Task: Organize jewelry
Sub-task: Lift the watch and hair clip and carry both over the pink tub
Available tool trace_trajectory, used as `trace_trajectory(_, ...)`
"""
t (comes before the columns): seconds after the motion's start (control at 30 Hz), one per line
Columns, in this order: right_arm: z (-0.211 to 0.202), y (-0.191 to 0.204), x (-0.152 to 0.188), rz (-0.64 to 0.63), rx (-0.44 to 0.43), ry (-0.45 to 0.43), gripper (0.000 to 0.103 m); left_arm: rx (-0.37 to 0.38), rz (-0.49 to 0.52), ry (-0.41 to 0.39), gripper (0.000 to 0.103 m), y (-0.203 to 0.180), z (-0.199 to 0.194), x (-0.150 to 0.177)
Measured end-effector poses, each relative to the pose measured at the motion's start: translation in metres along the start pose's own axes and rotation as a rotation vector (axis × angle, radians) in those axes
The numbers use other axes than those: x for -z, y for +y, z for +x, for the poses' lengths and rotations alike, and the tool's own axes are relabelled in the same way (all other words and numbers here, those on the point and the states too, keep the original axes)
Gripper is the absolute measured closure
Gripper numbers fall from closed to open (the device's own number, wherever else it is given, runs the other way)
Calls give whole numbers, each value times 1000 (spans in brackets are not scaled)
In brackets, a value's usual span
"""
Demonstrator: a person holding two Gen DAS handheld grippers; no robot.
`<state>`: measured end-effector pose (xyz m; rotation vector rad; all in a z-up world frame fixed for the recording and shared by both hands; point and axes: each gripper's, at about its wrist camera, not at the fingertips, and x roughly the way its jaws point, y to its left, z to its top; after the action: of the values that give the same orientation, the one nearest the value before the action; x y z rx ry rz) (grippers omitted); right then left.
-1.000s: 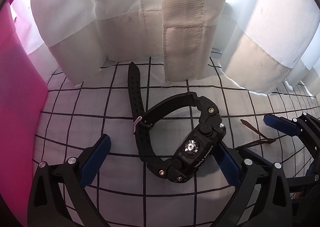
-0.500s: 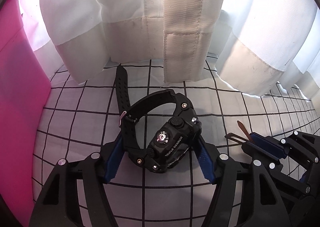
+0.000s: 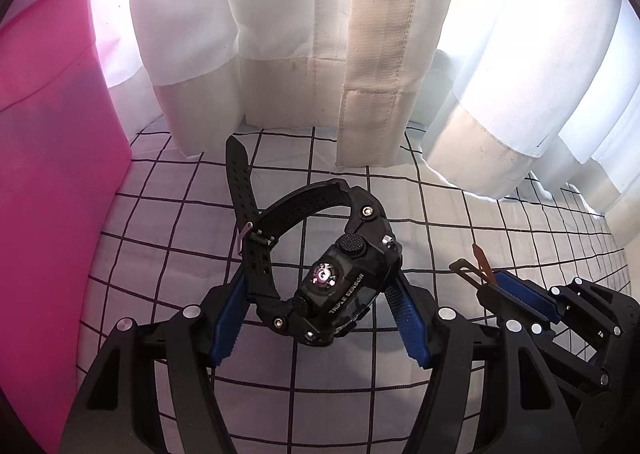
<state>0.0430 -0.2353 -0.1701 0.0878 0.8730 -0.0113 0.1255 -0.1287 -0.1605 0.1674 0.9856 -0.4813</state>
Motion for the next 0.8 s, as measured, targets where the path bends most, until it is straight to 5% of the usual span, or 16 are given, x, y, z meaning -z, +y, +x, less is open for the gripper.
trace_trajectory(0.8,-98,34,-39,12,44,-168,91,13,38,-223,39,7,-120,-26)
